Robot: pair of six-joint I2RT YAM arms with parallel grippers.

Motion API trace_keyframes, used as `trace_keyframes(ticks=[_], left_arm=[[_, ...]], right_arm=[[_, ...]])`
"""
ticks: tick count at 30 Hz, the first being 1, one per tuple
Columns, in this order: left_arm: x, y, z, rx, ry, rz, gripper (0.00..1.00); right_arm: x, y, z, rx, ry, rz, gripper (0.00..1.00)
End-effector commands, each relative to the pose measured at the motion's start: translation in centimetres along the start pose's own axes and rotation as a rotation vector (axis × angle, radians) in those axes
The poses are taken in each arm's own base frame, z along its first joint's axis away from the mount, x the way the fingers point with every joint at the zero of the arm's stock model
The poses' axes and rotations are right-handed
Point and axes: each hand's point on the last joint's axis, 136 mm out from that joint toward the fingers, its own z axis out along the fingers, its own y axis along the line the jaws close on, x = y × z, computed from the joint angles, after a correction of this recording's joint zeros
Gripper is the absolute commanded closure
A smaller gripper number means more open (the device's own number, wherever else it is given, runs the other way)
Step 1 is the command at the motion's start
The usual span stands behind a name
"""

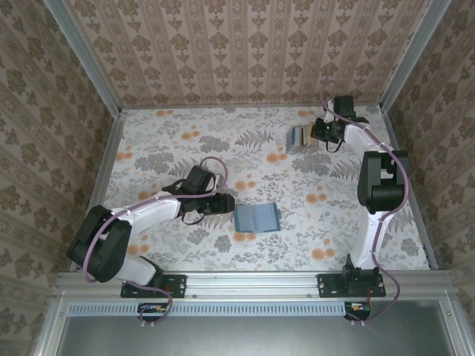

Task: Put the credit cards into the card holder

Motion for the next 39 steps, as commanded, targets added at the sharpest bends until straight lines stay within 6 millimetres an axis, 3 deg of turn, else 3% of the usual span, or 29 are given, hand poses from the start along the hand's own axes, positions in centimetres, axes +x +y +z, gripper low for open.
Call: trace_keyframes(ticks=[1, 11, 16, 25, 29, 34, 39], left_arm=[[-0.7, -0.8, -0.7, 0.000, -0.019, 0.039, 0.47], [-0.7, -0.6, -0.7, -0.010, -0.022, 0.041, 0.46], [-0.7, -0.6, -0.4, -0.008, -0.014, 0.044, 0.46], [-0.4, -0.5, 0.3, 0.007, -0.003, 0.020, 0.47], [-0.4, -0.5, 0.4, 0.009, -0.006, 0.017, 0.46], [-0.3, -0.5, 0.4, 0.009, -0.009, 0.020, 0.47], [-0.4, -0.5, 0.4, 0.010, -0.009, 0.019, 0.47]], right_arm=[[-1.2, 0.2, -1.9, 0.035, -0.055, -0.030, 0.98], [1.1, 0.8, 0.5, 0.025, 0.008, -0.027, 0.97], [1.2, 0.7, 0.6, 0.025, 0.009, -0.021, 0.86], [0.7, 0.7, 0.3, 0.023, -0.006, -0.014, 0.83], [0.7, 0.5, 0.3, 0.019, -0.010, -0.003, 0.94], [0.5, 0.6, 0.1, 0.019, -0.015, -0.005, 0.86], [0.6, 0.4, 0.1, 0.025, -0.012, -0.005, 0.88]])
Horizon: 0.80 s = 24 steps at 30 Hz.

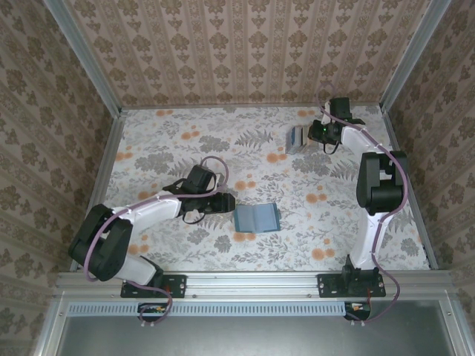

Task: Put the credit cards into the card holder

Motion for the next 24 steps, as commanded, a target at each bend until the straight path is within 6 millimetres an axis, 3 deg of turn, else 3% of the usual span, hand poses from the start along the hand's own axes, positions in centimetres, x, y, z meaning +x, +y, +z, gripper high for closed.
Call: trace_keyframes(ticks=[1, 4, 10, 13, 20, 24], left_arm=[[0.0, -0.5, 0.2, 0.015, 0.002, 0.004, 0.46], [0.2, -0.4, 0.3, 0.012, 0.012, 0.006, 0.47], [0.2, -0.4, 0.2, 0.012, 0.006, 0.006, 0.46], [0.2, -0.6, -0.2, 0.012, 0.004, 0.009, 0.46], [0.2, -0.6, -1.7, -0.019, -0.003, 0.037, 0.46], [0.3, -0.8, -2.5, -0.018, -0.005, 0.053, 0.46]], right_arm=[[0.0, -0.1, -0.2, 0.003, -0.005, 0.005, 0.90], [0.1, -0.1, -0.1, 0.000, -0.001, 0.010, 1.00], [0.0, -0.1, -0.3, 0.006, -0.004, 0.014, 1.00], [-0.6, 0.4, -1.5, -0.007, -0.049, 0.023, 1.00], [-0.9, -0.9, -4.2, 0.060, -0.193, 0.030, 1.00], [-1.0, -0.7, -5.2, 0.050, -0.229, 0.026, 1.00]])
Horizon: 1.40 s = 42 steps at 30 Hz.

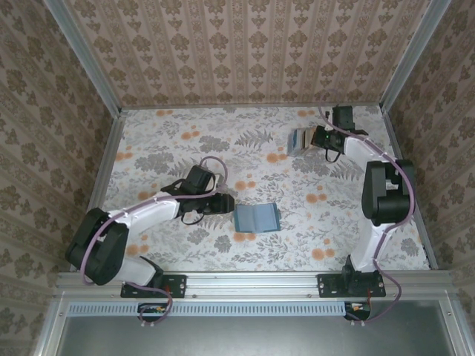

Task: Put the credit cards into the card holder

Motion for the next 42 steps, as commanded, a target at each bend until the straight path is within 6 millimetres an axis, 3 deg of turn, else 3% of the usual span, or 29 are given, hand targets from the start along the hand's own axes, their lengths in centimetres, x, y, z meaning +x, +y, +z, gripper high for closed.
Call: trace_keyframes(ticks=[1, 7, 9, 11, 13, 17, 21, 25, 28, 31, 36, 42], left_arm=[[-0.3, -0.6, -1.3, -0.007, -0.004, 0.044, 0.46], [-0.2, -1.5, -1.8, 0.031, 0.006, 0.045, 0.46], [-0.2, -1.8, -2.1, 0.032, 0.022, 0.049, 0.46], [0.1, -2.3, -2.5, 0.041, 0.043, 0.064, 0.46], [0.3, -2.7, -2.8, 0.054, 0.061, 0.074, 0.45], [1.1, -3.1, -2.3, 0.079, 0.109, 0.082, 0.45], [1.8, -3.0, -0.8, 0.107, 0.165, 0.098, 0.45], [1.8, -3.4, 0.9, 0.154, 0.199, 0.077, 0.45], [1.8, -2.9, 2.0, 0.149, 0.198, 0.045, 0.48], [2.1, -1.9, 2.7, 0.108, 0.216, 0.039, 0.56], [2.7, -0.5, 3.7, 0.062, 0.231, 0.027, 0.69], [3.2, 0.8, 4.6, 0.025, 0.235, 0.014, 0.76]], right_arm=[[-2.1, 0.3, -1.8, -0.002, -0.101, 0.004, 1.00], [-2.1, 0.5, -4.2, -0.008, -0.149, 0.028, 1.00], [-1.0, 0.9, -5.6, -0.036, -0.144, 0.085, 1.00], [0.6, 2.6, -7.0, -0.132, -0.122, 0.114, 1.00], [2.7, 4.2, -8.6, -0.187, -0.104, 0.109, 1.00], [8.6, 8.7, -11.5, -0.336, 0.009, 0.039, 1.00], [15.5, 11.8, -13.7, -0.501, 0.168, 0.011, 1.00], [21.0, 14.4, -15.8, -0.698, 0.373, -0.006, 1.00], [24.5, 14.4, -16.0, -0.713, 0.491, -0.015, 1.00], [26.5, 13.8, -15.2, -0.709, 0.554, 0.005, 1.00], [28.8, 13.5, -13.8, -0.727, 0.648, 0.039, 1.00], [29.9, 13.0, -12.1, -0.706, 0.690, 0.057, 1.00]])
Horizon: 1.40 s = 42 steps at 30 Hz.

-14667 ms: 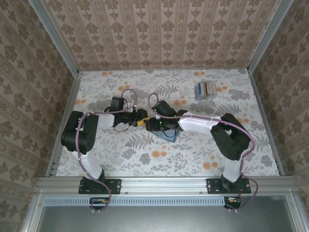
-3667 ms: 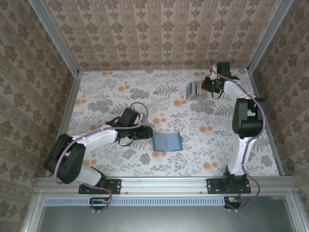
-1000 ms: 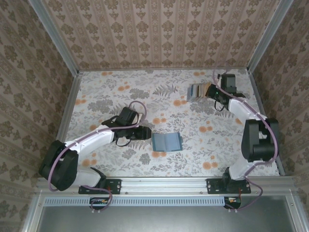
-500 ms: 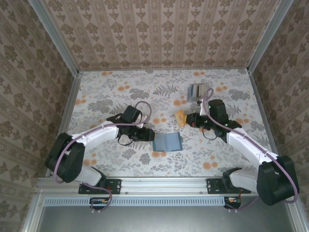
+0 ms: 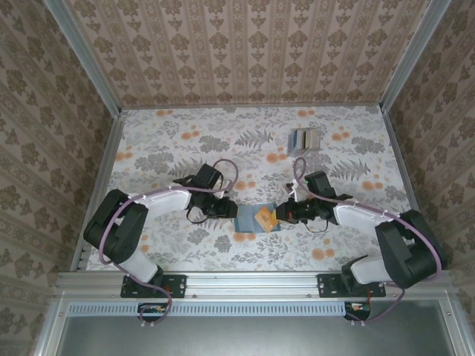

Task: Put the credit cards into the card holder

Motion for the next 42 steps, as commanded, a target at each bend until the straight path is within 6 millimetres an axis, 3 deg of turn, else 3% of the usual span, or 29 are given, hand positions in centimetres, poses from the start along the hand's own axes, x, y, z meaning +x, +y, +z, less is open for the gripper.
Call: trace_keyframes(ticks=[1, 14, 19, 26, 31, 42], left_arm=[[0.4, 1.0, 0.9, -0.027, 0.011, 0.000, 0.78], [0.1, 1.9, 2.0, -0.047, 0.021, -0.016, 0.95], [0.2, 1.9, 2.2, -0.046, 0.029, -0.030, 0.97], [0.1, 1.6, 2.2, -0.027, 0.021, -0.046, 0.99], [0.3, 1.6, 2.4, -0.014, 0.024, -0.060, 1.00], [0.5, 1.7, 2.7, 0.004, 0.011, -0.091, 1.00]], right_arm=[[0.0, 0.4, 0.7, -0.046, 0.022, -0.007, 1.00], [-1.2, -1.2, 1.9, -0.007, -0.002, 0.034, 1.00], [-2.4, -1.7, 2.2, 0.018, -0.096, 0.105, 1.00], [-2.5, -1.6, 3.2, 0.098, -0.174, 0.107, 1.00], [-3.0, -2.6, 3.0, 0.130, -0.272, 0.159, 1.00], [-2.1, -1.1, 4.5, 0.157, -0.318, 0.096, 1.00]])
